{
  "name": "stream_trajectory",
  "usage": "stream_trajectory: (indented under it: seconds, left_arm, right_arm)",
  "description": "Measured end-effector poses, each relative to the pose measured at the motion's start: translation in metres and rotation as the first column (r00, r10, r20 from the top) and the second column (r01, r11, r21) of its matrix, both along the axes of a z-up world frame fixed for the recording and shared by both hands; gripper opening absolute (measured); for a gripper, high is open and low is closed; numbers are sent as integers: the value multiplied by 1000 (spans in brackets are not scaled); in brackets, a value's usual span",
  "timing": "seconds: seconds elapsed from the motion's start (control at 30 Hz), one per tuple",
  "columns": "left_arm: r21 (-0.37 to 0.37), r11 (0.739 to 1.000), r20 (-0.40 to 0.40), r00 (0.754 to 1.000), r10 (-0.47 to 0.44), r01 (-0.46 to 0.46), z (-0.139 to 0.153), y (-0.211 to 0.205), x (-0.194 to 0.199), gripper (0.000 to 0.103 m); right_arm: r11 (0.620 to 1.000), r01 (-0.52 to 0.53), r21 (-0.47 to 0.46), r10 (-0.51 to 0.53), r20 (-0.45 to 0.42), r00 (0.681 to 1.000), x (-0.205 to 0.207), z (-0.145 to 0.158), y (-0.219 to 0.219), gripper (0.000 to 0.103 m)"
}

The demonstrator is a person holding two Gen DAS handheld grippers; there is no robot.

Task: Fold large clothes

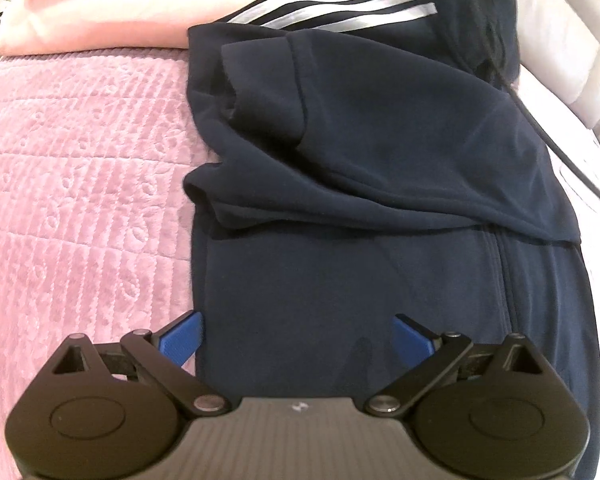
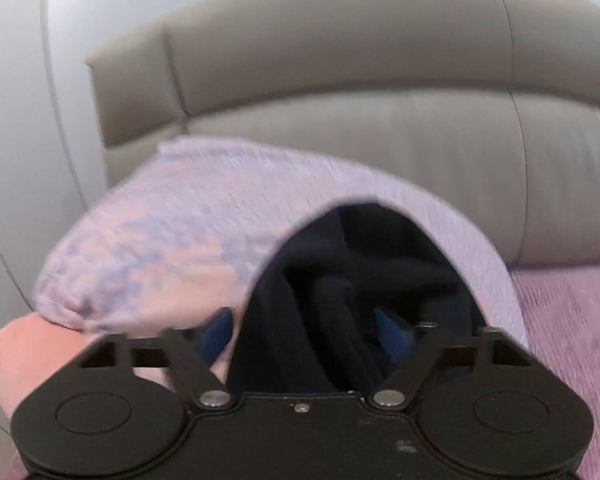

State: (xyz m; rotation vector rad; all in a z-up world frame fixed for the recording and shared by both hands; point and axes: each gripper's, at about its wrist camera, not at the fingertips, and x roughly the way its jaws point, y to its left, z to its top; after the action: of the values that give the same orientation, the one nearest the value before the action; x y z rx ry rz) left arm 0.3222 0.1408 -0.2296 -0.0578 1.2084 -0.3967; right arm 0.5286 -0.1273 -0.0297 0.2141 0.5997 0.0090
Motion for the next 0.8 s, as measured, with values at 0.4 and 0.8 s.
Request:
stream_trajectory:
  seconds: [0.4,0.8]
  left_arm:
    - [-17,1000,8,1000,8,-8,6,3,-4,101]
    - [-39,999,53,998,22,-20,30,8,-18,101]
  right_arm:
    - [987,19,162,-73,337,939,-221,51,-9,17]
    - [945,-130,300,265,-471,841,-436,-87,-2,95]
